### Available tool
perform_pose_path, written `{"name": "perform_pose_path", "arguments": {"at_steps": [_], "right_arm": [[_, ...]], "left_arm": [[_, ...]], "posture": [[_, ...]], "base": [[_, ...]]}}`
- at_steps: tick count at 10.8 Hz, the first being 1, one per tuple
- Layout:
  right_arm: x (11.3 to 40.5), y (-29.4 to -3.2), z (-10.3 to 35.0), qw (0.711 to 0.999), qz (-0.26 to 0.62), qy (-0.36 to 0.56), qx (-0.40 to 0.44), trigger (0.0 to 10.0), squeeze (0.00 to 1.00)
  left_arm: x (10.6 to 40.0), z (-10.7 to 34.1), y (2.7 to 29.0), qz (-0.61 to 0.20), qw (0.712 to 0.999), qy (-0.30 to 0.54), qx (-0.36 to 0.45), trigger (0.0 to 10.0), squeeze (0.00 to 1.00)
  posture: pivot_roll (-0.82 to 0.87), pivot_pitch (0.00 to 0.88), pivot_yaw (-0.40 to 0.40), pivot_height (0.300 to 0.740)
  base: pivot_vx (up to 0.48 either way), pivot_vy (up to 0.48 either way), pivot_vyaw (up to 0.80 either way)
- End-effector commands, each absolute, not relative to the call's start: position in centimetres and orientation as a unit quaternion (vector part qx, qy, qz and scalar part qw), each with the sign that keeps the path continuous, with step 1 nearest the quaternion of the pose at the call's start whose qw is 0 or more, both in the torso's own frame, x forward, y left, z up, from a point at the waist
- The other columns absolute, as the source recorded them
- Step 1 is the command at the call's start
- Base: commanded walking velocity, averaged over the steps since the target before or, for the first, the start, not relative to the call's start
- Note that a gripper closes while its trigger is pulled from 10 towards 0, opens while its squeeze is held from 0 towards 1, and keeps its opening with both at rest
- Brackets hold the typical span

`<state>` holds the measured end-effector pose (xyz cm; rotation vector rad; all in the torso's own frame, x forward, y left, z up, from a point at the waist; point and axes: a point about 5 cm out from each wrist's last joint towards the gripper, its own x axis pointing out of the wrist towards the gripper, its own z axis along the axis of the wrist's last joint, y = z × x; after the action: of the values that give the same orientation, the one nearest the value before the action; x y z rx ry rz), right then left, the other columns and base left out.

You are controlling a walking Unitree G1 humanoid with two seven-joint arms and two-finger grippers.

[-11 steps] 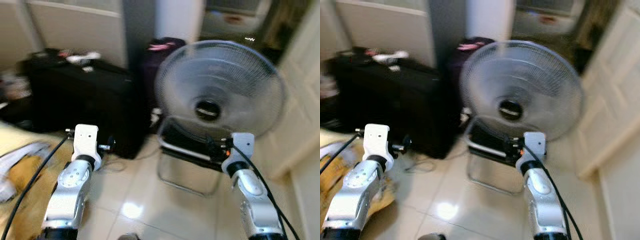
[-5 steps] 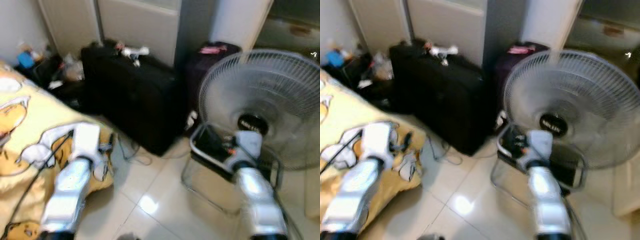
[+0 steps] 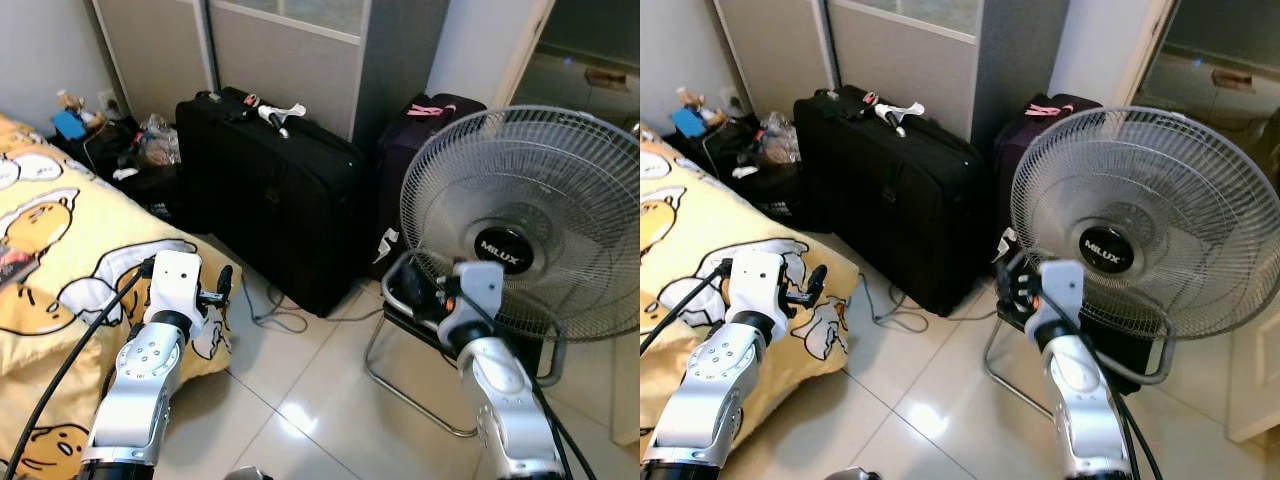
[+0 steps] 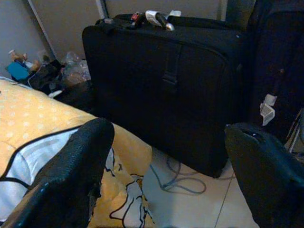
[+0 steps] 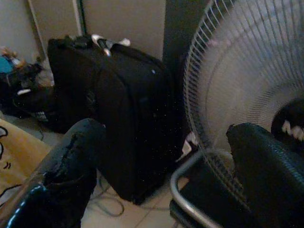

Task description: Clean up the room

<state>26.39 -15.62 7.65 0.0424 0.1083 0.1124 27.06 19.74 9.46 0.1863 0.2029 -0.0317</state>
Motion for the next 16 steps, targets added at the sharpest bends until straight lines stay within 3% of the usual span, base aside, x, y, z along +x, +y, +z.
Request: {"name": "perform_pose_path", "arguments": {"at_steps": [1, 3, 12, 15, 16], "right_arm": [[26.44, -16.25, 7.64, 0.997, 0.044, 0.057, 0.028, 10.0, 0.0], [26.41, -15.98, 7.93, 0.996, 0.063, 0.054, 0.038, 10.0, 0.0], [26.84, -16.18, 8.03, 0.996, 0.048, 0.06, 0.054, 10.0, 0.0], [26.92, -16.44, 7.81, 0.993, 0.033, 0.069, 0.094, 10.0, 0.0], [26.98, -16.13, 8.02, 0.994, 0.055, 0.064, 0.066, 10.0, 0.0]], "left_arm": [[27.17, 9.77, 19.21, -0.026, 0.99, 0.091, 0.101, 10.0, 0.0], [27.17, 9.75, 19.19, -0.028, 0.99, 0.091, 0.104, 10.0, 0.0], [27.42, 9.83, 19.18, -0.029, 0.99, 0.09, 0.106, 10.0, 0.0], [27.5, 9.88, 19.07, -0.028, 0.99, 0.09, 0.103, 10.0, 0.0], [27.56, 9.93, 18.99, -0.03, 0.99, 0.088, 0.104, 10.0, 0.0]], "posture": [[-0.03, 0.0, -0.031, 0.74], [-0.04, 0.0, -0.03, 0.74], [-0.04, 0.0, -0.026, 0.74], [-0.04, 0.0, -0.026, 0.74], [-0.04, 0.0, -0.026, 0.74]], "base": [[0.0, 0.0, 0.0], [0.0, 0.0, 0.28], [0.0, 0.0, 0.8], [0.0, 0.0, 0.0], [0.0, 0.0, 0.0]]}}
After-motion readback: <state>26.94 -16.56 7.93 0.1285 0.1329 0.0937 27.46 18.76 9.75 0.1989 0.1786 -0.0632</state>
